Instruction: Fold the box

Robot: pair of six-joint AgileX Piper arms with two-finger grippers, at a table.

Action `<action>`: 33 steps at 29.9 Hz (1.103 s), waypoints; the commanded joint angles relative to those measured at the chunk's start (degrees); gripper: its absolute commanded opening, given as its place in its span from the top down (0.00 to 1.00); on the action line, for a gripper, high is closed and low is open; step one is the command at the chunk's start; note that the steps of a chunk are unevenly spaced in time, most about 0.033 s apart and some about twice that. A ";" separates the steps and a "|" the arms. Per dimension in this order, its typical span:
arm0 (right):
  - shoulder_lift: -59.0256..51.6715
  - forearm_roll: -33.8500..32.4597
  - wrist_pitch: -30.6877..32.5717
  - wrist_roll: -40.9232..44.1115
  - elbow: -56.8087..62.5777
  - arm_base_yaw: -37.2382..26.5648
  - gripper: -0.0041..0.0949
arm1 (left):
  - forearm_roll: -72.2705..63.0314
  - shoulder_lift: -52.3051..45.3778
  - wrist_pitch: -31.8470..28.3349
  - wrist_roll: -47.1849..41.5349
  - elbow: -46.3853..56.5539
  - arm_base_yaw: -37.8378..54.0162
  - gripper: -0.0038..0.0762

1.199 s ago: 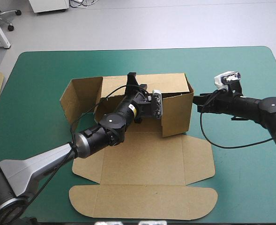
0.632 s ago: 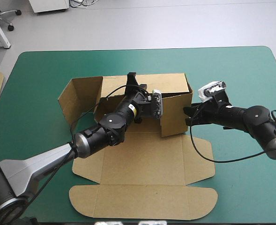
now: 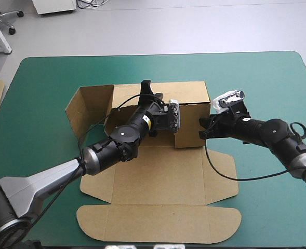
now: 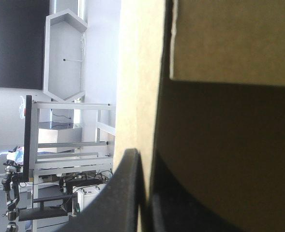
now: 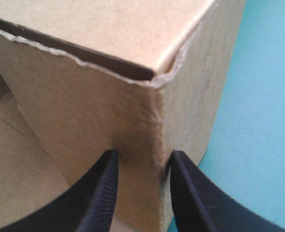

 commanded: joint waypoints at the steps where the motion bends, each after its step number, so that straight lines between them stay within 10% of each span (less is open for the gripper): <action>1: -2.76 -6.83 -3.50 8.43 -1.04 3.46 0.62 | -4.06 -0.86 1.66 -2.40 -0.21 0.03 0.97; 21: -13.68 -37.57 -6.32 41.07 2.74 9.24 0.64 | -4.17 -0.86 2.35 -2.55 -0.21 0.03 0.97; 33: -13.63 -42.71 19.89 51.79 -19.40 -3.52 0.64 | -4.18 -0.86 3.65 -3.82 -0.21 0.03 0.97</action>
